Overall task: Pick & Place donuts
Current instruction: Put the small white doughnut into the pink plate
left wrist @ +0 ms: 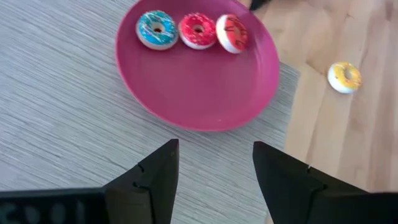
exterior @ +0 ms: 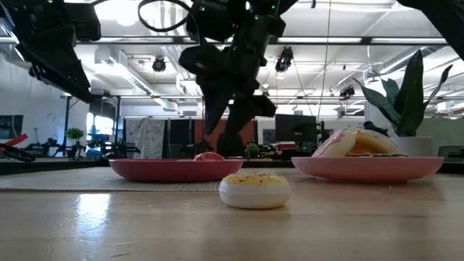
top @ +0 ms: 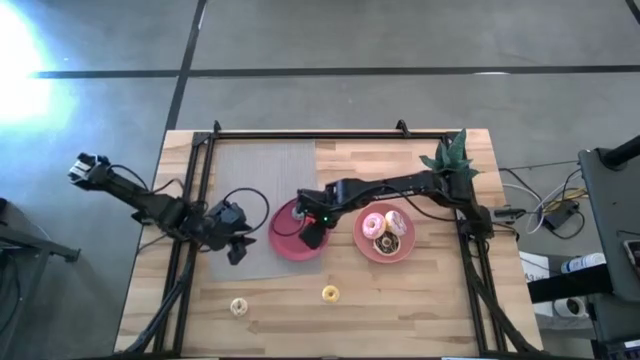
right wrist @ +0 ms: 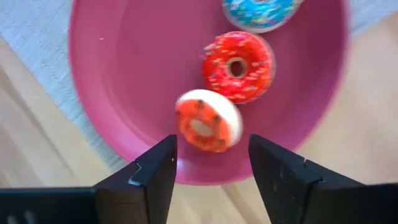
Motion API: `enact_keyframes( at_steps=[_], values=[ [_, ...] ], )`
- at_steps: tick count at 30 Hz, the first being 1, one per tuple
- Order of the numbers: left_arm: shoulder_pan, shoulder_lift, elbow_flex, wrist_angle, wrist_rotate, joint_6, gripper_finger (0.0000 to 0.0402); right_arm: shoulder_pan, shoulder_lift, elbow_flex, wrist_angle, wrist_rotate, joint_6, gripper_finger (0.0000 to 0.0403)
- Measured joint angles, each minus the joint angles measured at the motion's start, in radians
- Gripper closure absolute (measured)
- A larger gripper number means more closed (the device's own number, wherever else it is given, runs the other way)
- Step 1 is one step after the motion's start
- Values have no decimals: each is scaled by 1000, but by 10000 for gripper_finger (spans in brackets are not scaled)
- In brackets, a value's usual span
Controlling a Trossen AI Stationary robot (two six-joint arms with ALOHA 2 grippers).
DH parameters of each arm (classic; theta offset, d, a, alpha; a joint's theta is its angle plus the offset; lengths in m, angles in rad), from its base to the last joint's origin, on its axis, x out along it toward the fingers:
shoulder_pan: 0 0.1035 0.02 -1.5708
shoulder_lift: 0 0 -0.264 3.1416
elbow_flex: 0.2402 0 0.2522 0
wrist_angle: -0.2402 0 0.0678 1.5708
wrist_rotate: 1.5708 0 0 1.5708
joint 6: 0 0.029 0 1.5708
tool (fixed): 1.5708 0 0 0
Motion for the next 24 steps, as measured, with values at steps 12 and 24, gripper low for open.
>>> enact_keyframes(
  at_steps=[12,24],
  values=[
    [-284,91,-15,32,166,-191,224,47,-131,0,-119,77,-239,217],
    [-463,357,-14,218,270,-595,225,123,-211,-74,-172,100,-297,225]
  ],
)
